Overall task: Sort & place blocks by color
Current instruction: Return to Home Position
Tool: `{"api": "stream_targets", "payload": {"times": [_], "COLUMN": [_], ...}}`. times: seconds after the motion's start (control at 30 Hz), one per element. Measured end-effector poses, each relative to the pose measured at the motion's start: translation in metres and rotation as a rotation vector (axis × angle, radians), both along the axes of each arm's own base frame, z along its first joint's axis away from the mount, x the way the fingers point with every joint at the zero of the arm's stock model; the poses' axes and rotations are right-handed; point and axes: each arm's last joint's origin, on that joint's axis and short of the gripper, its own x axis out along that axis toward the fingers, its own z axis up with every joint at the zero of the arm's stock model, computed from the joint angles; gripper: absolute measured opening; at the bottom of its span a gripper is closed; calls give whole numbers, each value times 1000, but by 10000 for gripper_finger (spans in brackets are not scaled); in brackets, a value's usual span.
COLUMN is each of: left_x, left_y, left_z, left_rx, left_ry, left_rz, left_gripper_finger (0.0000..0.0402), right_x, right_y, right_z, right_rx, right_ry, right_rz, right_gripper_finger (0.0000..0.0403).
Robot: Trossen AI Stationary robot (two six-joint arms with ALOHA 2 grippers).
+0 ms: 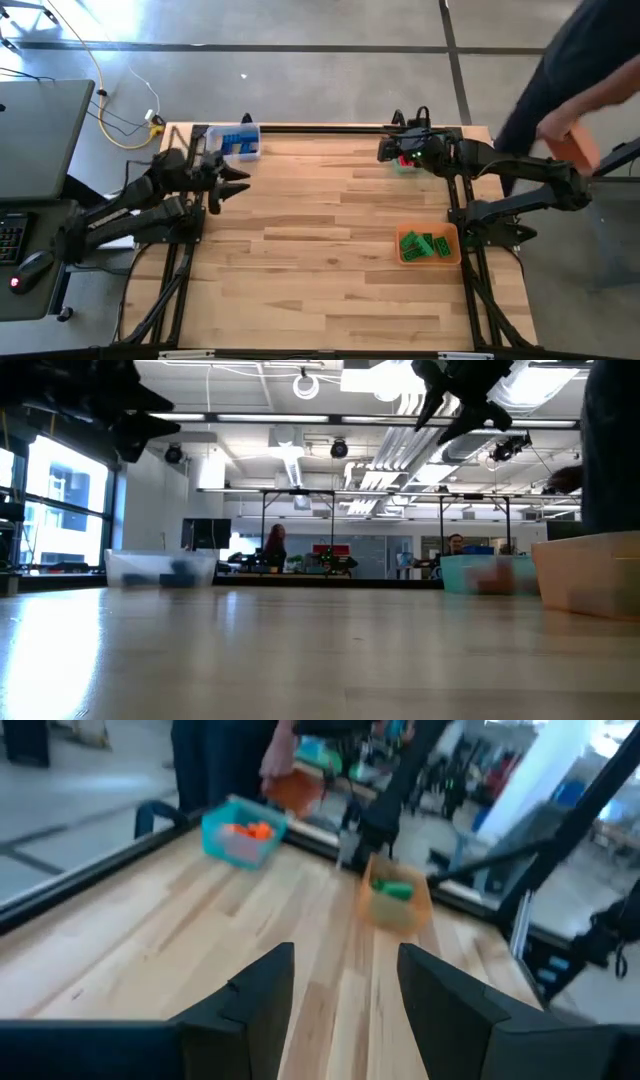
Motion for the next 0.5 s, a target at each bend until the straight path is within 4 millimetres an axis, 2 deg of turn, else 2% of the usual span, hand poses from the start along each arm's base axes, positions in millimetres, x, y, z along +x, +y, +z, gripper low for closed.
{"api": "stream_targets", "payload": {"times": [0.17,0.33,0.5], "left_x": [-18,-33,-35], "left_y": [-13,-19,-18], "left_z": [-10,-17,-20], "left_rx": [30,43,38], "left_ry": [-84,-135,-101], "left_rz": [40,178,273], "left_gripper_finger": [168,168,168], "right_x": [7,10,10], "right_y": [-3,-4,-4], "right_z": [10,16,17], "right_rx": [-112,-186,-192], "right_ry": [-20,-28,-23], "right_rz": [72,114,118], "right_gripper_finger": [220,220,220]}}
